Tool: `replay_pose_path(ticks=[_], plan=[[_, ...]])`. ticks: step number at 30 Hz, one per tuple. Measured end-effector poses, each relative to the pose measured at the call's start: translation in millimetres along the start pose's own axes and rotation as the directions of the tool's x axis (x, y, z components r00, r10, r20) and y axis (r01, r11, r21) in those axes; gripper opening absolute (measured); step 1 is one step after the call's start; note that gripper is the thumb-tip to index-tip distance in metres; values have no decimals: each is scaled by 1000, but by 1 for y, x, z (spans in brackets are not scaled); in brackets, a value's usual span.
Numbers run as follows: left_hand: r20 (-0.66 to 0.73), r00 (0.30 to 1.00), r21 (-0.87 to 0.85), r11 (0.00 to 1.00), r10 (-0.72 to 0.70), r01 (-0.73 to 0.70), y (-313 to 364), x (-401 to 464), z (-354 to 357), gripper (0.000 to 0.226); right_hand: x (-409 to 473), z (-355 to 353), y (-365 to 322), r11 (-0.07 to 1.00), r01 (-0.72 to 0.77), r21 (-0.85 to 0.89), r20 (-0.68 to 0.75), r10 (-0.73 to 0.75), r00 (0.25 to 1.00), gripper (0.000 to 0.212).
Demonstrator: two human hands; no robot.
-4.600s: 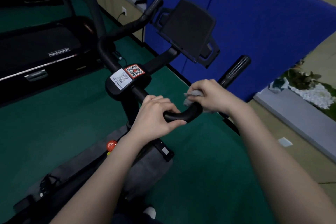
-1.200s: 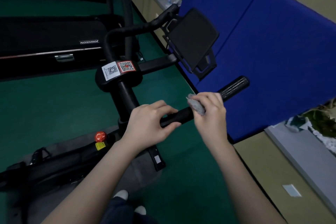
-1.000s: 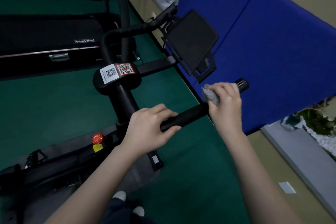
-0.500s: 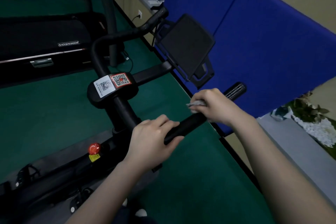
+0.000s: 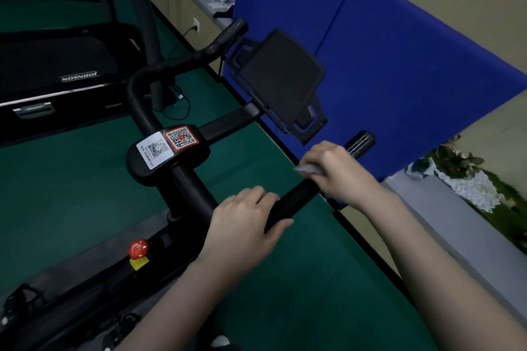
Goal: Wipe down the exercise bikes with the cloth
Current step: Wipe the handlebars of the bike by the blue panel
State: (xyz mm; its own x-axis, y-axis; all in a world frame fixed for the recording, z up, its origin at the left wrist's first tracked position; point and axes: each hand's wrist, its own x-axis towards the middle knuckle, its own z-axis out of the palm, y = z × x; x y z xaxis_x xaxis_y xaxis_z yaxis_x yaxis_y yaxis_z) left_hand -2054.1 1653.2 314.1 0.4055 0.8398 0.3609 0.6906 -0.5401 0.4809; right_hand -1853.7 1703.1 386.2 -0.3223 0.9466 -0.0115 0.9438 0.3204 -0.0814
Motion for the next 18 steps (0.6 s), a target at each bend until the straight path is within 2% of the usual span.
replay_pose_path(ticks=[2,4,7,9,14,18], plan=[[42,998,34,998,49,-51,2,8,-2,49,-11,10,4,998,34,52,-126,-27,992,6],[113,992,-8,998,58,-58,6,17,-4,51,-23,19,12,1000,4,21,-351,4,937,11],[170,984,-127,991,53,-31,10,29,1,48,-36,38,13,993,-114,12,-649,94,755,18],[201,978,-173,985,51,-16,12,38,4,48,-41,56,2,982,-150,112,-753,182,633,19],[253,966,-284,959,51,24,10,43,9,43,-48,93,-34,894,-175,412,-805,447,390,28],[251,967,-313,949,39,42,9,41,12,43,-42,102,-63,727,-156,669,-697,686,208,31]])
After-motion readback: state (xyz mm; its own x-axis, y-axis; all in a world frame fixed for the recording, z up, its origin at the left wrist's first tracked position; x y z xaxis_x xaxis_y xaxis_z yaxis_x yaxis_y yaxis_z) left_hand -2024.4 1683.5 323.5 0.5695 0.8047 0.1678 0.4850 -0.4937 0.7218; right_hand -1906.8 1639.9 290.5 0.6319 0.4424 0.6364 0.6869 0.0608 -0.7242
